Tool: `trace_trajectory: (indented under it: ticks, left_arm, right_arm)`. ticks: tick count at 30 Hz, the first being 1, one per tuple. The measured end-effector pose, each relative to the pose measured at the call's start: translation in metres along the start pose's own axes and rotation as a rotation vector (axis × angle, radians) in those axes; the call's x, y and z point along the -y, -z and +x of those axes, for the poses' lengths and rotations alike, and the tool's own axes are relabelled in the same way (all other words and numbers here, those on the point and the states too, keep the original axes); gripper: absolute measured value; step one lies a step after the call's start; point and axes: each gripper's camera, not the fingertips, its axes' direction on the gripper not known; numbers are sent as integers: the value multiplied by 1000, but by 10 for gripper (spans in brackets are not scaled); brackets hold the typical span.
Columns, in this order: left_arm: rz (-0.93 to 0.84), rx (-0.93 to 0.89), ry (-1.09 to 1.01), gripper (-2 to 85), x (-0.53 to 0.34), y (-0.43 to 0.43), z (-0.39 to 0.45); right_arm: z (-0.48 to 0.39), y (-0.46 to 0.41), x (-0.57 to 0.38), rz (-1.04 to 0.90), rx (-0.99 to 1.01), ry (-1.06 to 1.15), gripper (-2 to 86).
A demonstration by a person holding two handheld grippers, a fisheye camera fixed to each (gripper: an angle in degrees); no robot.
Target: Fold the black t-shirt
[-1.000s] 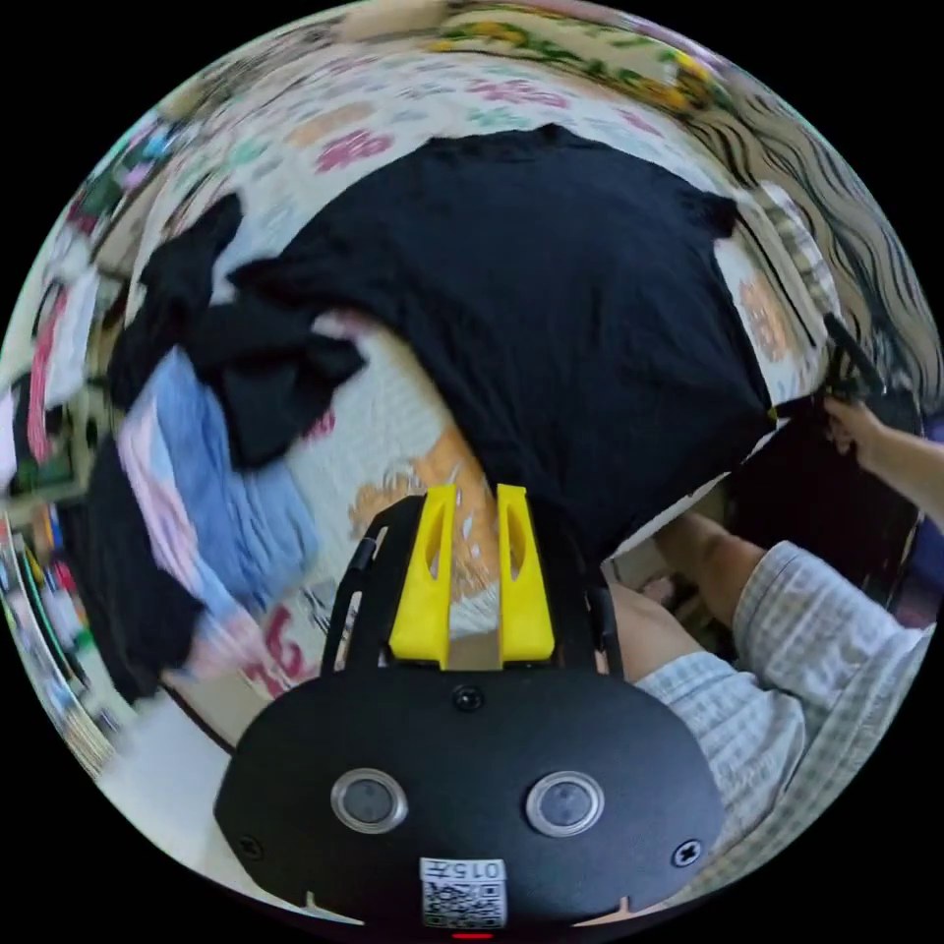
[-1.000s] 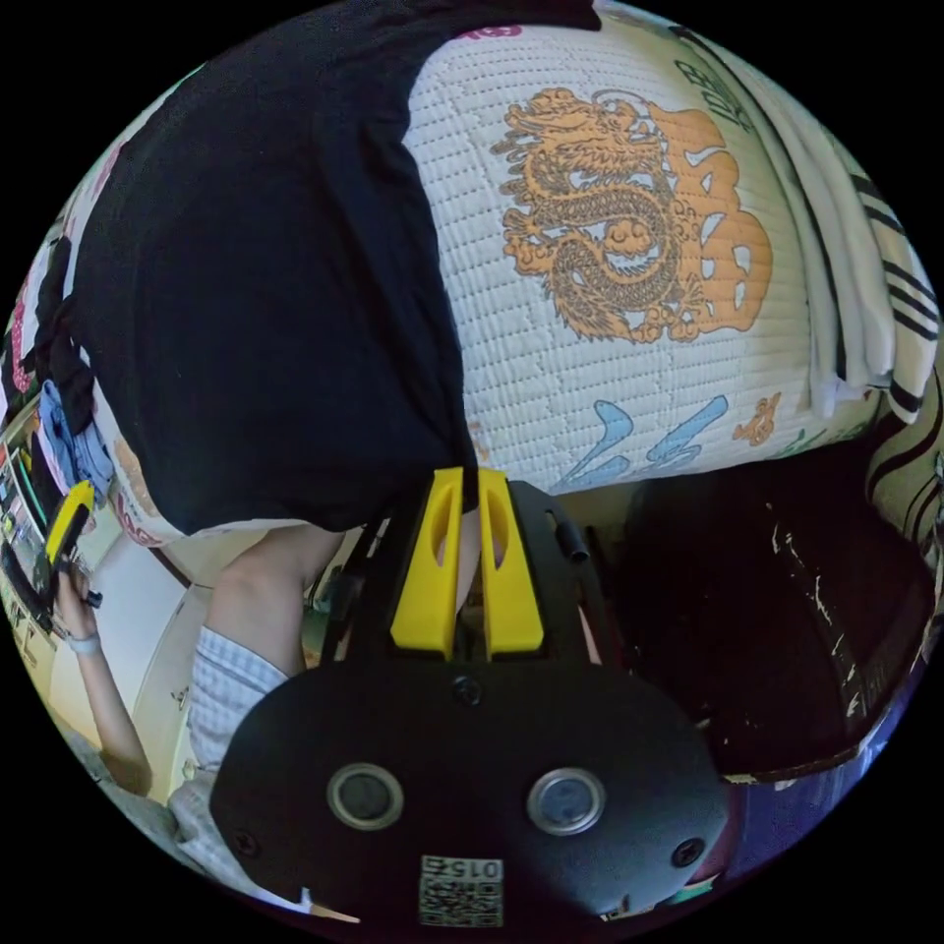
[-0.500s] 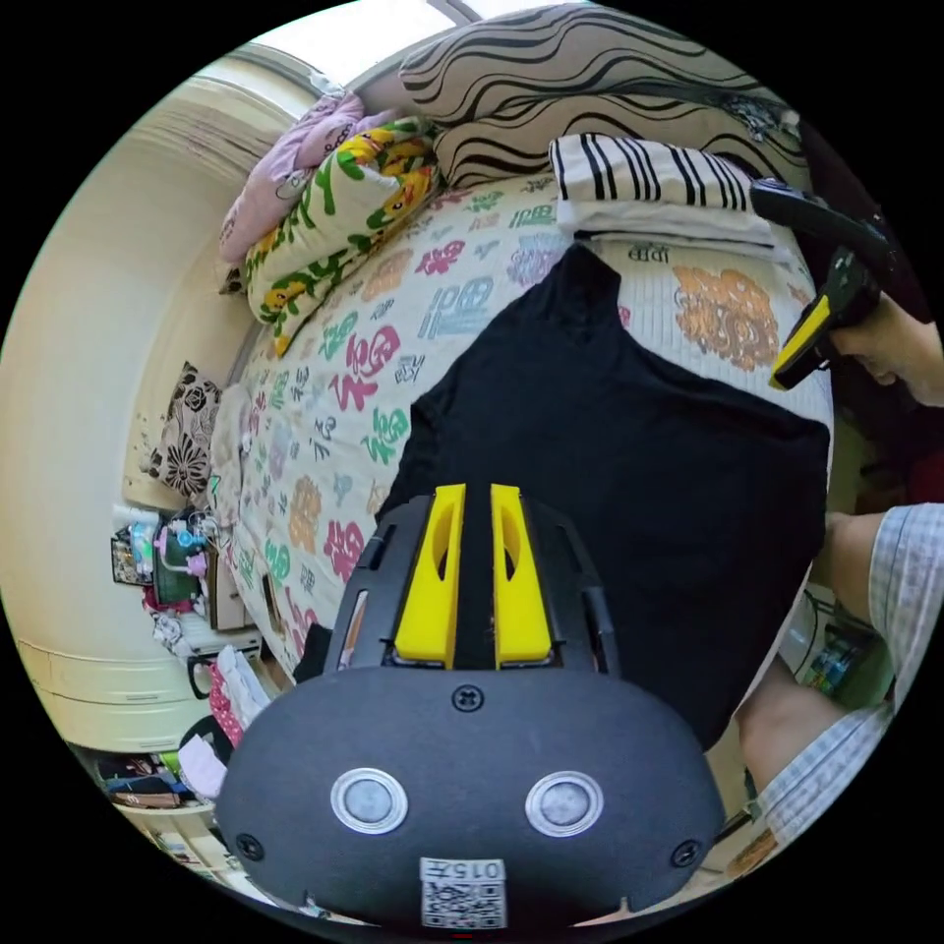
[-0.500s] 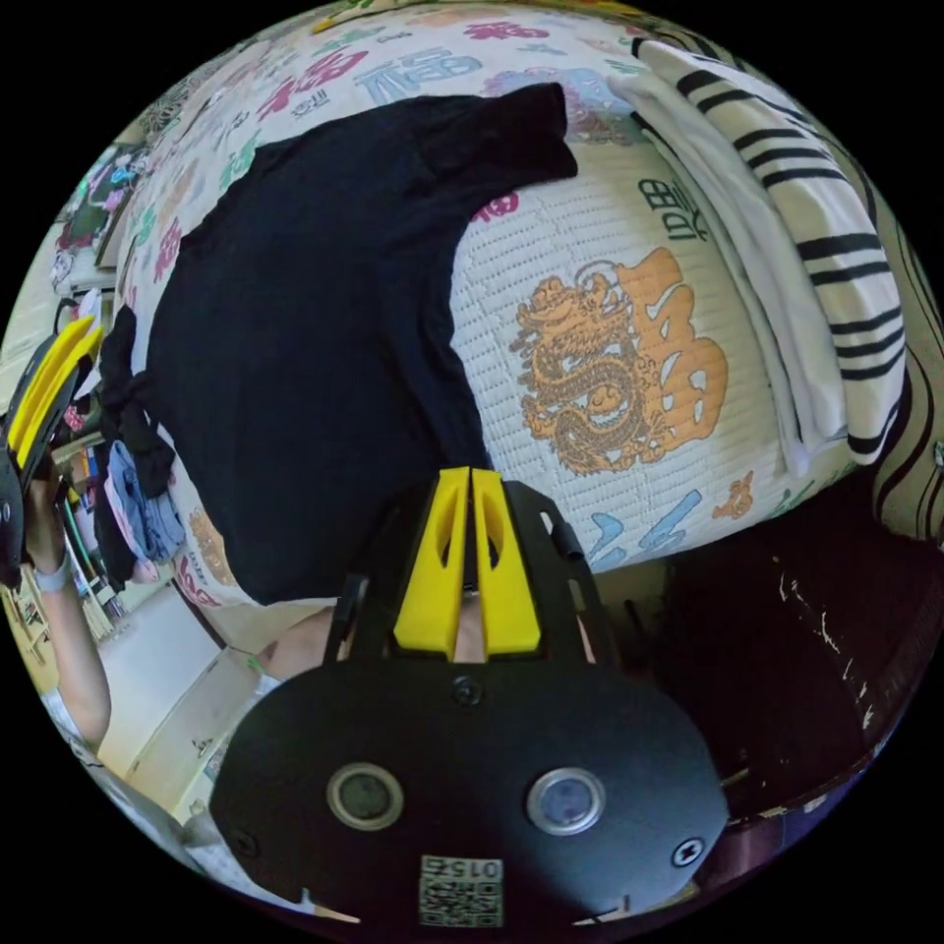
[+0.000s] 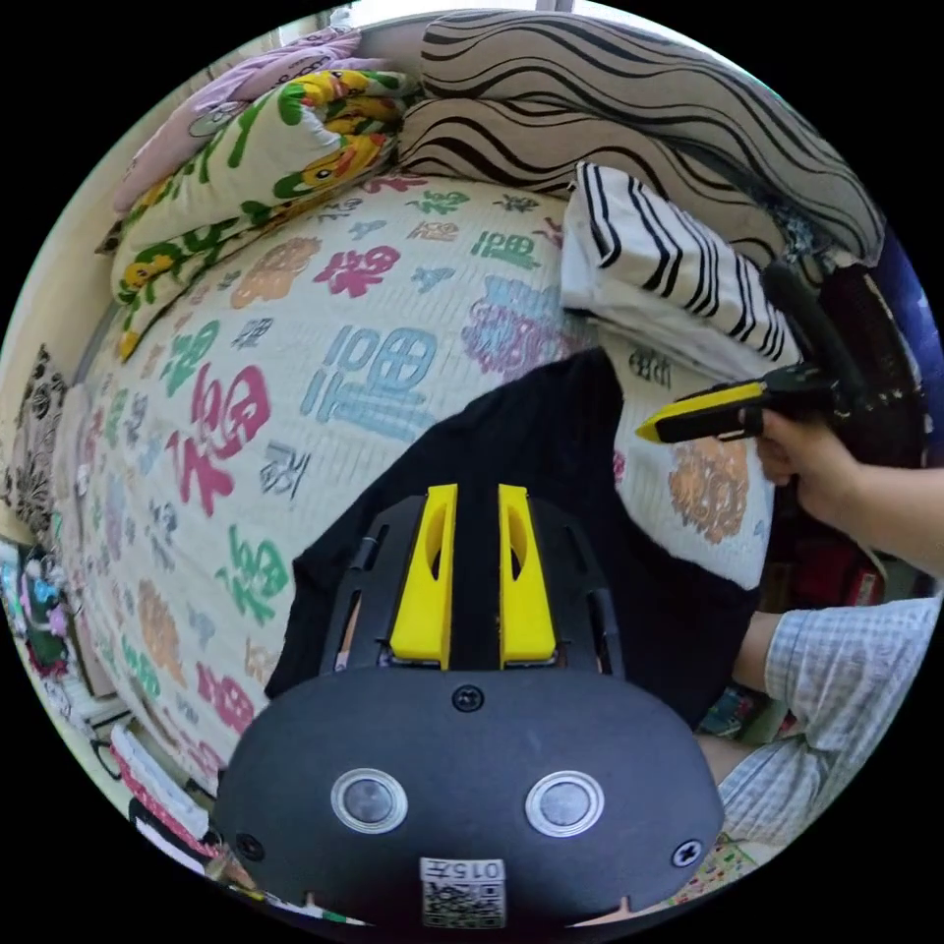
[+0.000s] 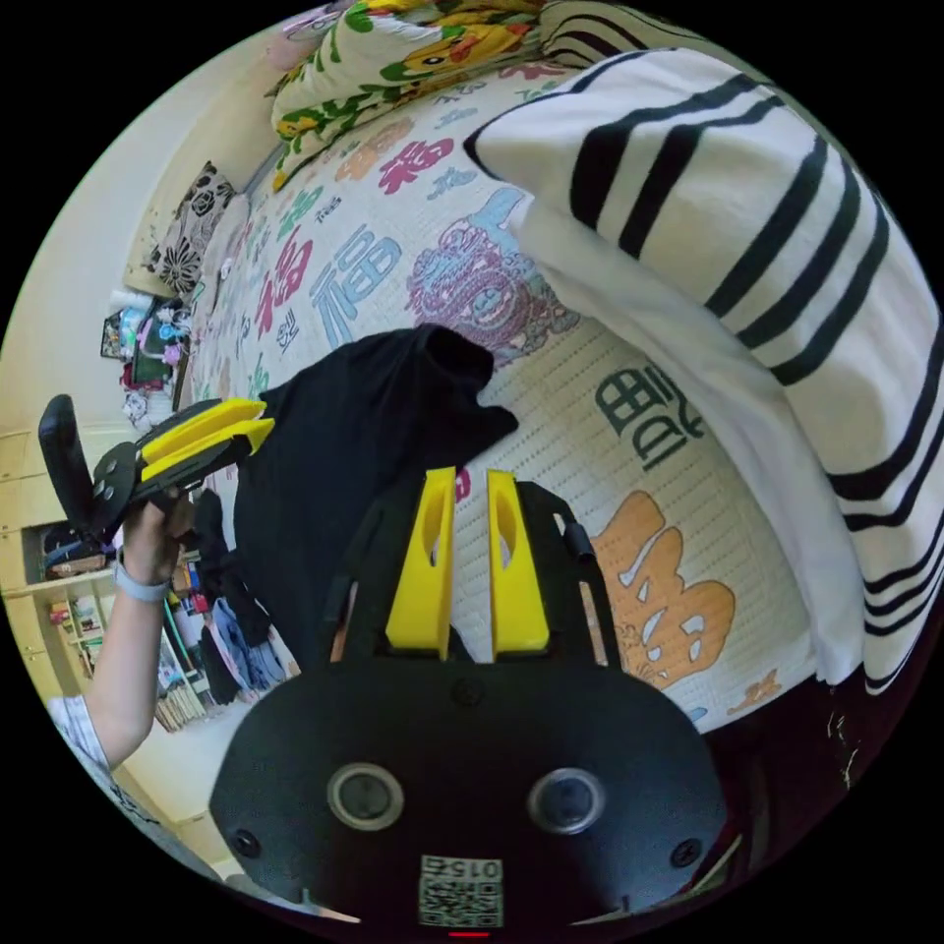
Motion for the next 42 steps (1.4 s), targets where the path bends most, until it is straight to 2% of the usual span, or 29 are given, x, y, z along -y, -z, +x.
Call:
trace_trajectory:
  ticks: [4, 7, 10, 13, 23, 26, 30, 31, 35, 39, 41, 42]
  left_arm:
    - [-4, -212, -50, 73, 88, -45, -14]
    - [-38, -240, -98, 69, 139, -76, -15]
    - [-57, -267, -142, 61, 177, -101, -16]
    - [-113, -274, -209, 56, 205, -124, -15]
    - [-265, -419, -430, 44, 254, -180, 8]
    - [-248, -393, -523, 43, 262, -187, 21]
    - [-253, -270, -654, 10, 265, -194, 33]
    - [-265, -314, -679, 4, 264, -194, 31]
    - [-223, -310, -629, -2, 260, -192, 14]
    - [-35, -367, -460, 2, 260, -170, -25]
    - [12, -409, -423, 11, 259, -163, -41]
    - [-7, -459, -414, 42, 259, -164, -47]
  right_arm:
    - [38, 21, 23, 65, 55, -83, 74]
    - [50, 22, 40, -8, 154, -22, 61]
    - [53, 21, 50, -101, 167, 52, 23]
    - [62, 32, 47, -105, 184, 85, 5]
    - [104, 54, 36, -147, 309, -32, -4]
    - [107, 59, 39, -150, 308, -27, -4]
    - [111, 64, 45, -147, 311, -36, -2]
    - [112, 65, 48, -147, 312, -37, -2]
    - [110, 69, 55, -134, 296, -27, 0]
    - [106, 75, 64, -104, 284, -17, 2]
    - [103, 75, 68, -103, 278, -9, 2]
    - [100, 74, 70, -101, 276, -5, 3]
